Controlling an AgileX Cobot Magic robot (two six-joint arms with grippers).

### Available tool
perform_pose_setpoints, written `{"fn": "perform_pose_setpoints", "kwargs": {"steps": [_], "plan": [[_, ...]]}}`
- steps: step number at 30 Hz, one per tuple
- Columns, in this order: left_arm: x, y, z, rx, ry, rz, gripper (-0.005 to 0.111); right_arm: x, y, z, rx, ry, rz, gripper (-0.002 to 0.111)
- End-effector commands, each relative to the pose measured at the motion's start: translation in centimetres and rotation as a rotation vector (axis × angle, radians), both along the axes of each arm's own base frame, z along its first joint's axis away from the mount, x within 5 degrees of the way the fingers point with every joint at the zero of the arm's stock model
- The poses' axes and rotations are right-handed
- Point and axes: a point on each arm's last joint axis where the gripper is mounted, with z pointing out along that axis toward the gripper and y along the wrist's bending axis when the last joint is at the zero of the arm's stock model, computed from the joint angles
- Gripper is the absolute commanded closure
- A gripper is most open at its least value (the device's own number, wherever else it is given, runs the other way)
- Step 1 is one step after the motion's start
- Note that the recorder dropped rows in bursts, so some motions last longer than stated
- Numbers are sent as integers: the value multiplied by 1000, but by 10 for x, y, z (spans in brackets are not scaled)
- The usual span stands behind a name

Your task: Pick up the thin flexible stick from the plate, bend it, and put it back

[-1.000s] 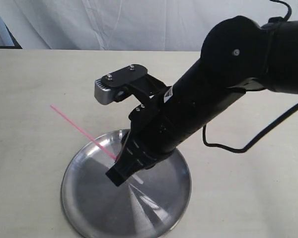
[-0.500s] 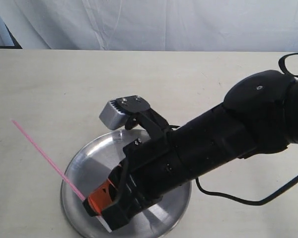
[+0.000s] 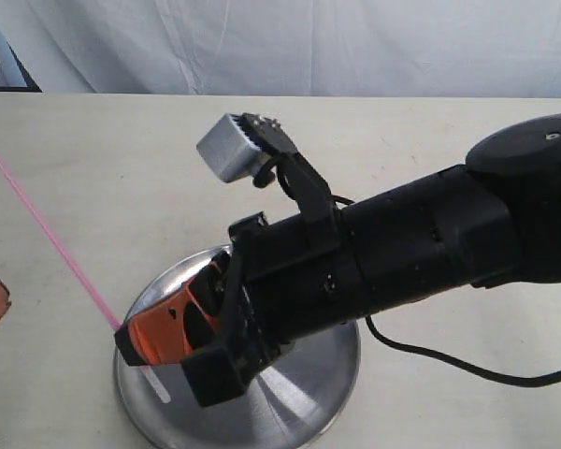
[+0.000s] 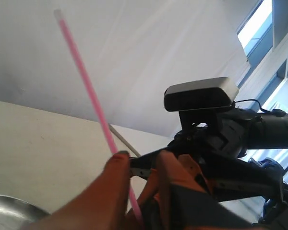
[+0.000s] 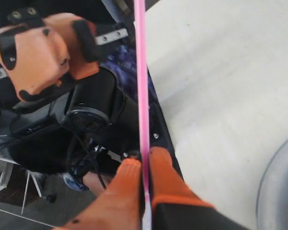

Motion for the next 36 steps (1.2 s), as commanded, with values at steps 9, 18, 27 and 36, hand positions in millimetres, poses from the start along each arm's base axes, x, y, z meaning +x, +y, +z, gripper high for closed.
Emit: {"fn": "perform_pose_setpoints", "kwargs": {"steps": [9, 18, 27, 36], "plan": [[3, 4, 2, -93, 58, 31, 30, -13, 5, 7, 64, -10, 92, 109], [3, 4, 2, -93, 59, 36, 51, -40, 25, 6, 50, -35, 177, 109], [2, 2, -3, 34, -8, 33, 106, -49, 25, 13, 121, 26, 257, 109], [1, 1, -1, 1, 0, 13, 106, -42, 26, 11, 103, 15, 178, 109]]}}
